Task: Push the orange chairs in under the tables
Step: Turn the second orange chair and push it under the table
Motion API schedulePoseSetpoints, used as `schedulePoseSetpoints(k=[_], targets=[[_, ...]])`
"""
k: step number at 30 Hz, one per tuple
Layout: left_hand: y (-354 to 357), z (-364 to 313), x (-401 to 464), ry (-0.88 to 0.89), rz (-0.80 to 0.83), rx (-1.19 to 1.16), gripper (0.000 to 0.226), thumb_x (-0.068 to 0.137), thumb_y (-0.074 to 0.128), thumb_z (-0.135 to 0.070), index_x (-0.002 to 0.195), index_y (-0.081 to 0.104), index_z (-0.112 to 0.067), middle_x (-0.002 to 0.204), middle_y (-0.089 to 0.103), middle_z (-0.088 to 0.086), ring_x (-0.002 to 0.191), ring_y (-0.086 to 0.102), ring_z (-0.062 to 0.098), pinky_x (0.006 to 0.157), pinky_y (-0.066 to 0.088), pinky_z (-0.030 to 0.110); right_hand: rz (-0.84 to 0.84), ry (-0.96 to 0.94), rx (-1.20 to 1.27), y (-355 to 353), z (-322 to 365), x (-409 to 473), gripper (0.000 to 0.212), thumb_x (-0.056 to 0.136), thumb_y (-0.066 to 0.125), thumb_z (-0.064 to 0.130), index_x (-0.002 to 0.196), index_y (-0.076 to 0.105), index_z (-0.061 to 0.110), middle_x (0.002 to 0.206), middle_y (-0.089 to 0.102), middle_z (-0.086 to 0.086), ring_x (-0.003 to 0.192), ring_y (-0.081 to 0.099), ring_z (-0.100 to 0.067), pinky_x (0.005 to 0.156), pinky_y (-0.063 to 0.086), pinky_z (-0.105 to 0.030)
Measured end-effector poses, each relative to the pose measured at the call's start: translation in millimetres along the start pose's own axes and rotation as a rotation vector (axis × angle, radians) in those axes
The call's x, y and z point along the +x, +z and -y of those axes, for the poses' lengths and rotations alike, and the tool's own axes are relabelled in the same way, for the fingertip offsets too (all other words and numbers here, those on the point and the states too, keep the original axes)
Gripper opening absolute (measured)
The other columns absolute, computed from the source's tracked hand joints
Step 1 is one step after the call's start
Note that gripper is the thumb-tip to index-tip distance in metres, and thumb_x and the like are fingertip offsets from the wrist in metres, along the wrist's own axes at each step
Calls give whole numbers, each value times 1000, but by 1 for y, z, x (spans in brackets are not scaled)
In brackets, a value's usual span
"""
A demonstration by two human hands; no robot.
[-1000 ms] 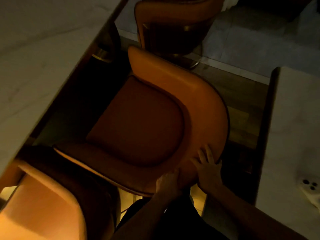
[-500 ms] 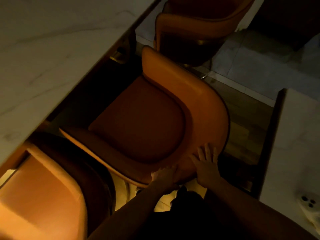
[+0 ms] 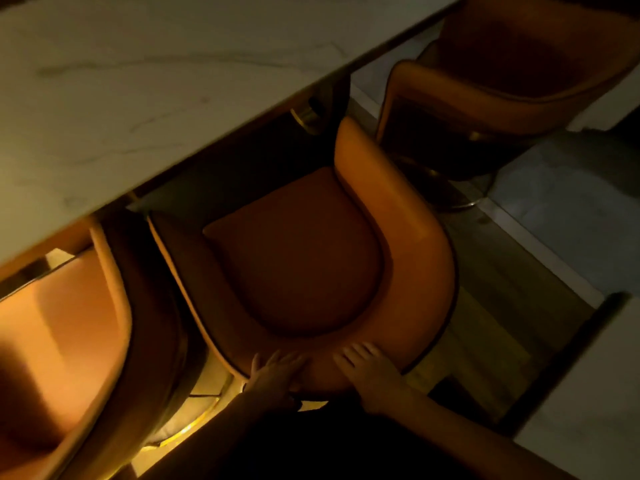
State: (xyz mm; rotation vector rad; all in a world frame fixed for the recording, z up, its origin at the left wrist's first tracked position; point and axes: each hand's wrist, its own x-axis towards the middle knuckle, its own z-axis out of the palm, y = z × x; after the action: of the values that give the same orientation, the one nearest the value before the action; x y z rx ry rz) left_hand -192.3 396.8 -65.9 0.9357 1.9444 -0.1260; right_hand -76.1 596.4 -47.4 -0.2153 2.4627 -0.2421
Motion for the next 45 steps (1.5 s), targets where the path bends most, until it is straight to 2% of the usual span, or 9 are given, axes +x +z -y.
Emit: schedulePoseSetpoints(k=[5, 14, 18, 24, 26, 28, 31, 34, 45], targets=[[0, -9, -6, -45, -6, -39, 76, 92, 54, -37, 153, 8, -33, 161, 10, -4, 148, 1, 26, 113, 0, 60, 113, -67, -100, -2, -28, -3, 105, 78, 76, 28, 153, 3, 16, 157, 15, -19, 144, 12, -35, 117, 3, -50], [2, 6, 5, 25, -41, -43, 67, 96, 50, -31, 152, 14, -34, 159, 17, -5, 147, 8, 28, 110, 3, 65, 156, 127, -113, -11, -106, -25, 97, 81, 67, 30, 153, 2, 24, 160, 11, -10, 147, 4, -29, 109, -18, -40], [6, 9, 4, 33, -80, -78, 64, 96, 49, -31, 151, 16, -36, 158, 19, -7, 147, 7, 24, 111, -1, 63, 178, 162, -138, -22, -134, -28, 94, 80, 64, 26, 153, 4, 26, 160, 11, -3, 147, 3, -24, 112, -15, -40], [5, -3, 4, -41, -87, -95, 72, 89, 57, -37, 151, 21, -29, 157, 22, -4, 147, 8, 23, 111, -3, 65, 263, -62, -166, -38, -171, -18, 96, 79, 62, 29, 154, 2, 26, 161, 8, -3, 147, 1, -21, 116, -11, -38], [8, -10, 2, -35, -132, -109, 70, 86, 60, -34, 149, 31, -22, 153, 33, 2, 145, 21, 26, 109, 3, 67, 297, -195, -188, -43, -181, -10, 97, 79, 62, 33, 153, 0, 26, 161, 8, -3, 147, 0, -21, 115, -11, -38], [16, -19, 2, -31, -199, -90, 64, 77, 58, -35, 138, 46, -21, 135, 57, 3, 127, 51, 28, 98, 28, 68, 326, -295, -229, -44, -194, -3, 100, 78, 65, 33, 153, -1, 26, 161, 7, -4, 147, 1, -23, 117, -9, -40], [26, -47, 11, -75, -241, -114, 58, 73, 41, -46, 129, 46, -31, 119, 66, -9, 108, 65, 17, 84, 49, 52, 327, -377, -268, -45, -216, 4, 102, 78, 66, 39, 153, -2, 27, 161, 7, -5, 147, 1, -26, 117, -6, -44], [13, -85, 18, -80, -235, -135, 58, 78, 35, -46, 134, 40, -30, 127, 61, -4, 116, 59, 20, 87, 49, 54, 300, -422, -284, -44, -231, 4, 101, 79, 64, 50, 153, -1, 27, 159, 12, -5, 146, 7, -29, 118, -2, -46], [18, -105, 29, -253, -173, -220, 52, 74, 36, -51, 120, 57, -44, 115, 65, -19, 104, 65, 9, 86, 52, 39, 299, -411, -229, -51, -233, 8, 93, 78, 65, 32, 152, 9, 30, 159, 17, 0, 145, 13, -22, 115, 0, -37]])
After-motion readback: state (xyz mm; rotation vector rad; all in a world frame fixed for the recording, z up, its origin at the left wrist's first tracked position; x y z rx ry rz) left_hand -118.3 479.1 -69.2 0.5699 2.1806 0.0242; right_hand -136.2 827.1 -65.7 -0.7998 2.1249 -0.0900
